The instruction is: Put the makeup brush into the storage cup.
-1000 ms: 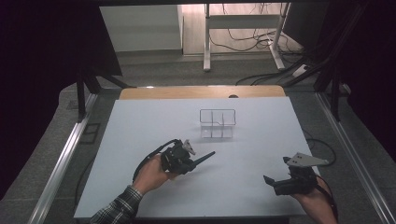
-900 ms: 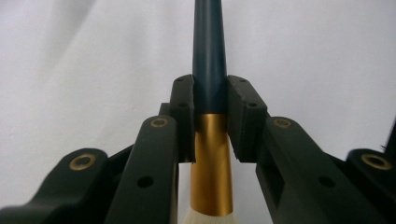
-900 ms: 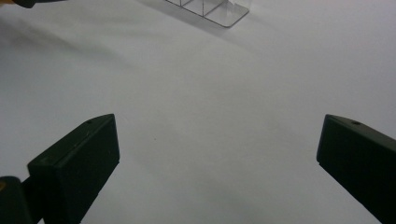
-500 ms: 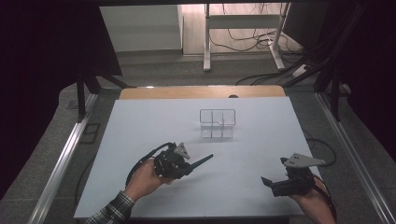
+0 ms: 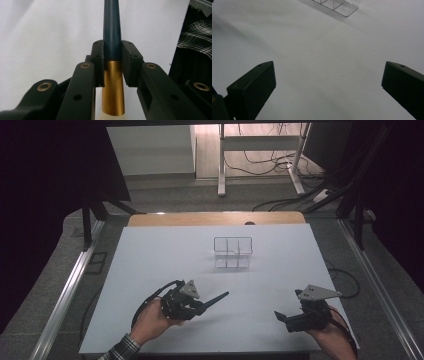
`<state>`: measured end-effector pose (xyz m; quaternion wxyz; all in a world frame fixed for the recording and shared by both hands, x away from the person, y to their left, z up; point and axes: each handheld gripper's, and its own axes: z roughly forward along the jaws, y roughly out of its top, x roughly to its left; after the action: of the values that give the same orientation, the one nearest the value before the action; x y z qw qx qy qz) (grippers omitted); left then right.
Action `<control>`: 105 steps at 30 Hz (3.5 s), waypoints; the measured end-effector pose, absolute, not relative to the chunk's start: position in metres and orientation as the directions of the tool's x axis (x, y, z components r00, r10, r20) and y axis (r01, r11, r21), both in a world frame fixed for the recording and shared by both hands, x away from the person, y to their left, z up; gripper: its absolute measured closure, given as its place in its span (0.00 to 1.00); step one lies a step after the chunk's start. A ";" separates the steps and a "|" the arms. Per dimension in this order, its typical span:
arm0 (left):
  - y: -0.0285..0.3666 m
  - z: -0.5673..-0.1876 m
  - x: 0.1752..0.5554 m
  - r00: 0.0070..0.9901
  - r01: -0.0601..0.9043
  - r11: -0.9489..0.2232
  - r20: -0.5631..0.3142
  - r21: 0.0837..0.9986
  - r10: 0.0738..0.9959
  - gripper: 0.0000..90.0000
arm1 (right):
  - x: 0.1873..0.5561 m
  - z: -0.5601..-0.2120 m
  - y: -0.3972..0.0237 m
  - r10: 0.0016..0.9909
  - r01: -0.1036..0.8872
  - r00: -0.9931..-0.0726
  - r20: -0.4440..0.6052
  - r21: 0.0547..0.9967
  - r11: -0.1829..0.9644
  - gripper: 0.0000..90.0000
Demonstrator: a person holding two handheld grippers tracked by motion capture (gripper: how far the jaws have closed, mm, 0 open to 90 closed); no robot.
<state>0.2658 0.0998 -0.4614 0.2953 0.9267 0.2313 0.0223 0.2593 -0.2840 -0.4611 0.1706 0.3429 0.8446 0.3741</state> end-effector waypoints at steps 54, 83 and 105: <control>0.066 -0.464 0.267 0.943 0.321 -0.785 -0.100 0.529 0.318 0.83 | 0.261 -0.467 -0.186 0.507 0.344 -0.860 -0.064 0.661 0.667 0.00; 0.058 -0.461 0.265 0.958 0.281 -0.819 -0.097 0.500 0.270 0.83 | 0.267 -0.468 -0.143 0.356 0.235 -0.929 -0.098 0.585 0.776 0.15; 0.059 -0.460 0.262 0.970 0.233 -0.825 -0.070 0.514 0.231 0.72 | 0.256 -0.467 -0.130 0.093 0.031 -0.990 -0.103 0.490 0.871 0.86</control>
<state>0.2620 0.0585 -0.4596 0.2696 0.9553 0.1215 -0.0024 0.2565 -0.1302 -0.4667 0.0617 0.0319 0.9653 0.2517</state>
